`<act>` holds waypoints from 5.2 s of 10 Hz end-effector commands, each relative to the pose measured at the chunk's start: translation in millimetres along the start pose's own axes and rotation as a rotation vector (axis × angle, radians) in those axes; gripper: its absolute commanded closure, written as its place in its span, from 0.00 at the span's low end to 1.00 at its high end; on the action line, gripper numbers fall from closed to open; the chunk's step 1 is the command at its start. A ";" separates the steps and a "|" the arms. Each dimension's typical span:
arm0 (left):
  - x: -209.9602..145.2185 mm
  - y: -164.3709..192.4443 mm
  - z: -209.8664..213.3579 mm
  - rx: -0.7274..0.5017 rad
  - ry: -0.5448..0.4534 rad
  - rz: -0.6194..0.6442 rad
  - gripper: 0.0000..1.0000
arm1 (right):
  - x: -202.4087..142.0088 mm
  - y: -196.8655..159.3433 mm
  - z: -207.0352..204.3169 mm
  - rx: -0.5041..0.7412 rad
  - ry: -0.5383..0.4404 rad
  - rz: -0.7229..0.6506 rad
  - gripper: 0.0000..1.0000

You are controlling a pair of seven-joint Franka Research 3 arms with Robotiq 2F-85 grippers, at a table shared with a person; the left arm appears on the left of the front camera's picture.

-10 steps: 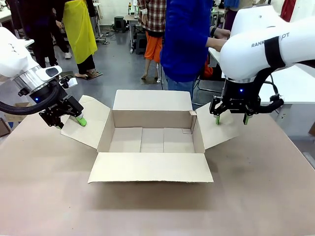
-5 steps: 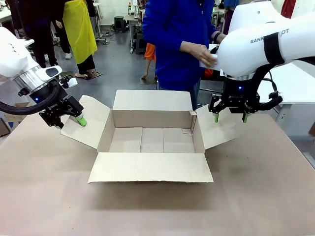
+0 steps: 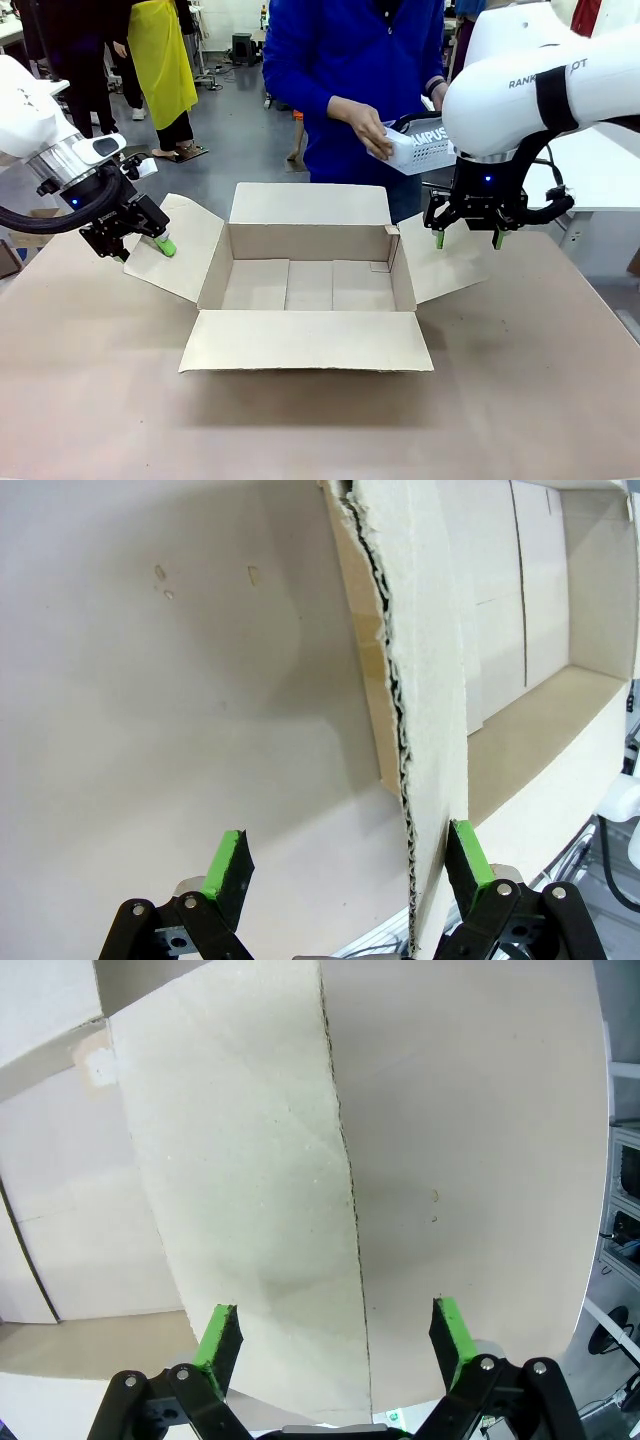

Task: Pack the gift set into the box.
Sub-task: Lift both hands away from the flaps of the Package Box, then press and hold the closed box until the human finishes sealing it.

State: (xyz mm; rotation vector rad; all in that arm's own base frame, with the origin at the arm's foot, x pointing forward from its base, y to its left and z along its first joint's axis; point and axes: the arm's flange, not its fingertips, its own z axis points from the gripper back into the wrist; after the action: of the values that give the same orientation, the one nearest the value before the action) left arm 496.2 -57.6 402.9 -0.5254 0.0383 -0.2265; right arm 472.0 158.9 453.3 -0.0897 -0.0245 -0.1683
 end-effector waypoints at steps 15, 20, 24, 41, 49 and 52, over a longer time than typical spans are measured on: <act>-1.9 -0.9 1.8 0.011 0.000 0.008 0.00 | 1.3 -1.1 3.1 -0.014 -0.005 0.002 0.00; -1.9 -0.9 1.8 0.011 0.000 0.008 0.00 | 1.3 -1.1 3.1 -0.014 -0.005 0.002 0.00; -1.9 -0.9 1.8 0.011 0.000 0.008 0.00 | 1.3 -1.1 3.1 -0.014 -0.005 0.002 0.00; -163.1 120.9 158.6 -1.046 -0.340 -0.097 0.00 | -79.3 -309.7 17.3 1.087 0.068 -0.091 0.00; -163.1 120.9 158.6 -1.046 -0.340 -0.097 0.00 | -79.3 -309.7 17.3 1.087 0.068 -0.091 0.00; -163.1 120.9 158.6 -1.046 -0.340 -0.097 0.00 | -79.3 -309.7 17.3 1.087 0.068 -0.091 0.00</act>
State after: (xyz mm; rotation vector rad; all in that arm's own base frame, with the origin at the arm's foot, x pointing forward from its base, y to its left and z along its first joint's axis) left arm 379.7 159.2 476.5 -1.6087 -0.2140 -0.2017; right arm 344.6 -127.0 495.4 1.0170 -0.0537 -0.2575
